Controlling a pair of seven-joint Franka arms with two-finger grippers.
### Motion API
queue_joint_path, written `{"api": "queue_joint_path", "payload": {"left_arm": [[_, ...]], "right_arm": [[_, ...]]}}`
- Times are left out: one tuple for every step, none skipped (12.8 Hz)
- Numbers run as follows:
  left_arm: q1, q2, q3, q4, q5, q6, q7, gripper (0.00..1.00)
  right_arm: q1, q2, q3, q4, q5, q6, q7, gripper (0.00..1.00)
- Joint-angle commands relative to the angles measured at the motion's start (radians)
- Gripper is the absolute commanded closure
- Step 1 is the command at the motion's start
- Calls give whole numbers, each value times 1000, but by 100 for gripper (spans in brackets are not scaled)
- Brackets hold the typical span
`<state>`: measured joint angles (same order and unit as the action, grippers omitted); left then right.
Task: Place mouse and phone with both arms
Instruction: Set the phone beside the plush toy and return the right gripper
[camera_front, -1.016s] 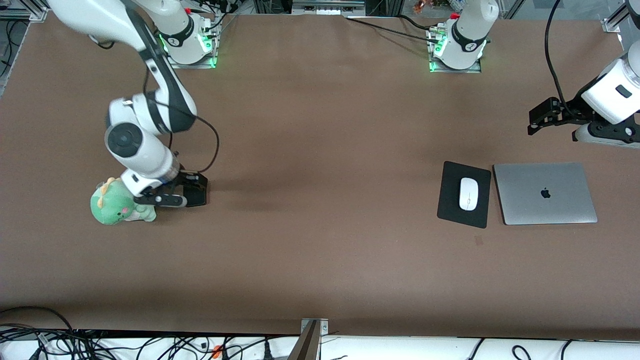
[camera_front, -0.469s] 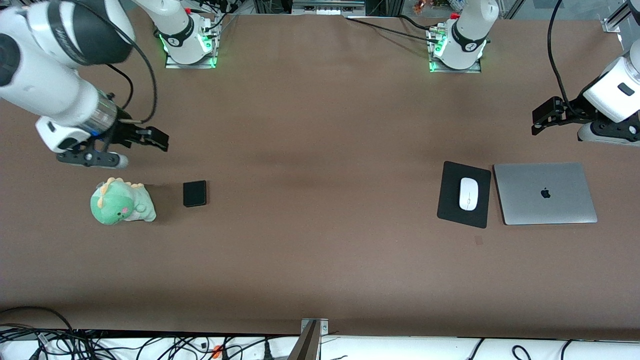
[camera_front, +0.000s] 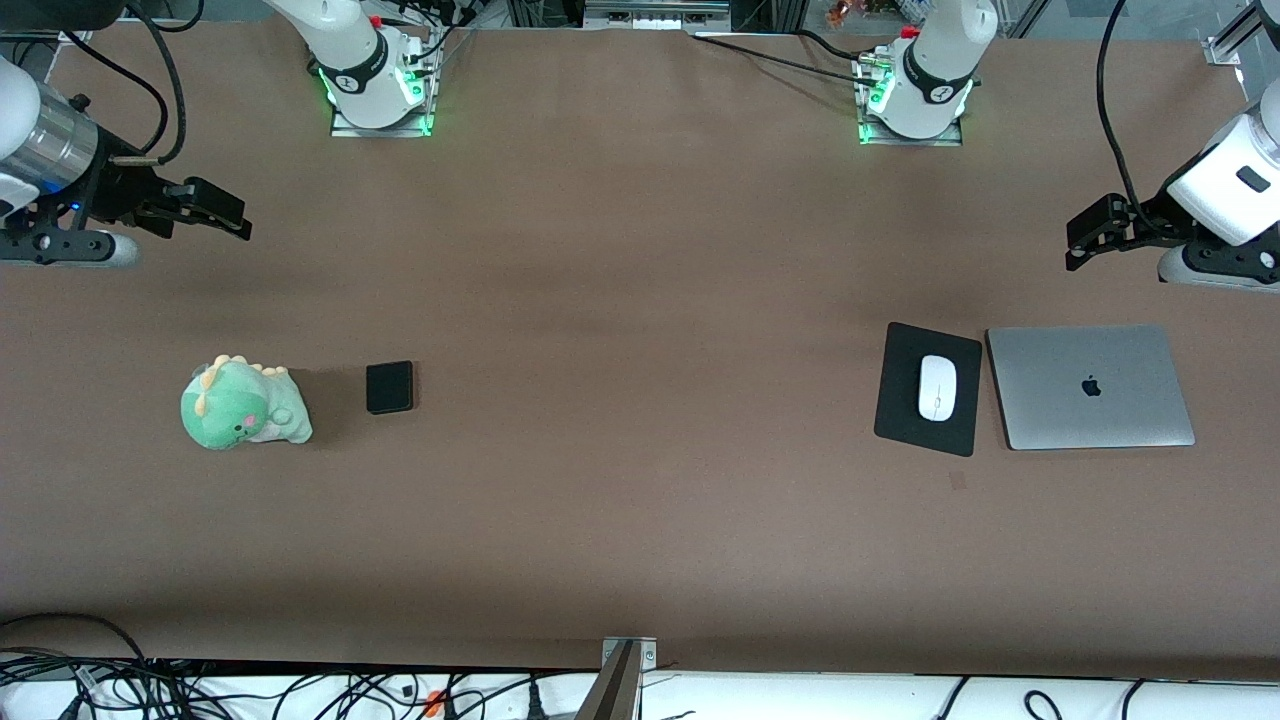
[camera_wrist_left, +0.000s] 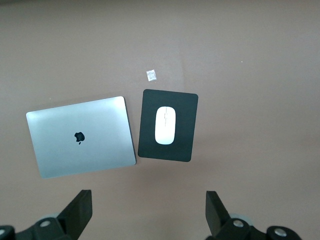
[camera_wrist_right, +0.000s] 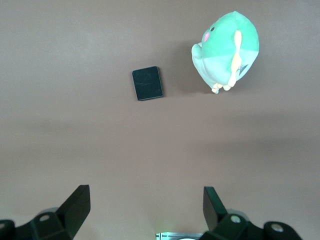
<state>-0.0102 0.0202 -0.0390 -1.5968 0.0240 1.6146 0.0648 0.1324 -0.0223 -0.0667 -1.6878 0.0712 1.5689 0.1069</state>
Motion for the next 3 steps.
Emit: {"api": "queue_joint_path", "payload": {"left_arm": [[-13,-6,10,6,21,-7,-7,0],[-11,-8,10,8,21,-8,-7,0],[-11,-8,8,8,21,-8,-7,0]], "right_arm": [[-7,22,5,49,7,-23,-16,0],[-5,28,5,56,-5,-26,-16,0],[-2,33,7,63,-31,-39,-18,0]]}}
